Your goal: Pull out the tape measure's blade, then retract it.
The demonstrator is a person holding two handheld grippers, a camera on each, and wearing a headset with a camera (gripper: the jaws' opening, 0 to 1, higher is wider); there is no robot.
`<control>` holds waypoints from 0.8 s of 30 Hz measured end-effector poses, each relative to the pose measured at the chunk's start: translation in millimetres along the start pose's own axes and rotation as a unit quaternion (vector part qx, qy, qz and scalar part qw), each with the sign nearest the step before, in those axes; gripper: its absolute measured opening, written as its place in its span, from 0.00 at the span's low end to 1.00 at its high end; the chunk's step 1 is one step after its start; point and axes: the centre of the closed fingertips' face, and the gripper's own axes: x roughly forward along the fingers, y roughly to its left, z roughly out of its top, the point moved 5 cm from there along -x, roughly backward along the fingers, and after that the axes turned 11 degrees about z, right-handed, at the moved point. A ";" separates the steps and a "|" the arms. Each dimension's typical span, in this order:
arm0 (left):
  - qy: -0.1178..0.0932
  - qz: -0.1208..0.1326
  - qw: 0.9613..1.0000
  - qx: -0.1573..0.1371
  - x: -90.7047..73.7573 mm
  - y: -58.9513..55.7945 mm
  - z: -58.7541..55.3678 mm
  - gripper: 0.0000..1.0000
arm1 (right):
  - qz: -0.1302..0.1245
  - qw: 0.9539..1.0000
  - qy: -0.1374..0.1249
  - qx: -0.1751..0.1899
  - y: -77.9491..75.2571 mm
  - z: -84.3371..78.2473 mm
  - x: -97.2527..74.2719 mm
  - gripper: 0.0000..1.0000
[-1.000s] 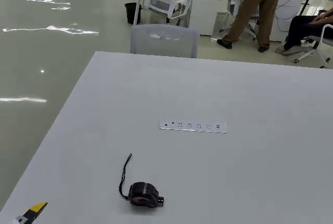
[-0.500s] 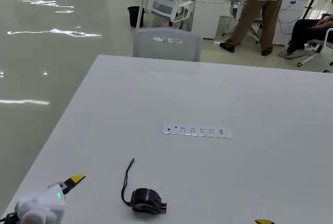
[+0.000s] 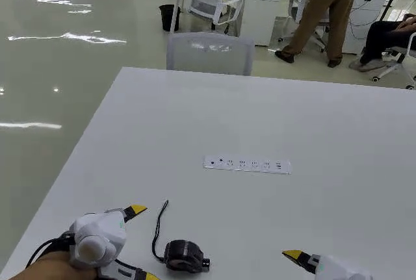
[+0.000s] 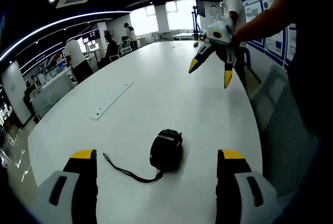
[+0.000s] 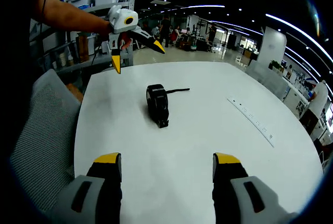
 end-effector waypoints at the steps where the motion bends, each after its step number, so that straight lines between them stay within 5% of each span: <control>1: 0.004 -0.004 1.000 0.006 4.9 1.5 -1.1 0.93 | 0.007 1.000 -0.001 0.001 -1.0 3.5 5.9 0.72; 6: 0.018 -0.031 0.999 -0.017 21.2 1.6 -5.6 0.93 | 0.030 0.999 0.008 -0.010 -5.2 10.6 30.9 0.71; 13: 0.026 -0.054 0.998 -0.008 36.4 1.9 -3.1 0.90 | 0.055 0.998 0.018 -0.025 -14.4 24.5 61.0 0.70; 16: 0.046 -0.068 0.996 0.026 48.2 0.1 -5.0 0.86 | 0.066 0.997 0.020 -0.025 -17.3 36.6 74.3 0.66; 20: 0.059 -0.090 0.994 0.031 61.6 -6.5 -9.7 0.81 | 0.081 0.996 0.036 -0.032 -25.7 25.0 109.3 0.63; 24: 0.070 -0.103 0.992 0.036 68.4 -8.2 -14.4 0.80 | 0.096 0.993 0.050 -0.036 -20.6 31.5 122.6 0.61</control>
